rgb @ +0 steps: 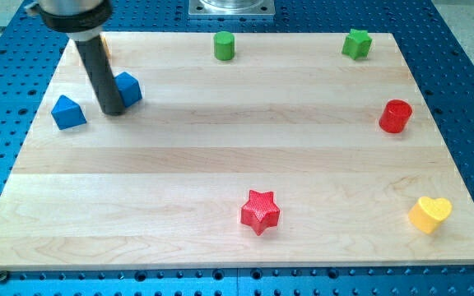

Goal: Keep arm on left to hexagon

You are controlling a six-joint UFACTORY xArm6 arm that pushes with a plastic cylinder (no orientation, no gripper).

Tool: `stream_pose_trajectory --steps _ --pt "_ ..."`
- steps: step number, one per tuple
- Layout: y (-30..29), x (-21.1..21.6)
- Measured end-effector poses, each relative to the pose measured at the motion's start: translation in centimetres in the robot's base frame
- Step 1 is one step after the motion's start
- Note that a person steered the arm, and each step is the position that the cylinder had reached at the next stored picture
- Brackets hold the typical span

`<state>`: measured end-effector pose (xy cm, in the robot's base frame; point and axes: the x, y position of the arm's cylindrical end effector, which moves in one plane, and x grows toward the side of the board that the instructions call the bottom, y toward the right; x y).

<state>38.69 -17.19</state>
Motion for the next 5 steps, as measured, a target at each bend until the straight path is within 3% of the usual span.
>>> stream_pose_trajectory --steps 1,3,5 --pt "3.7 -1.7" --pt "-6.1 -2.6" --pt "-11.7 -11.6"
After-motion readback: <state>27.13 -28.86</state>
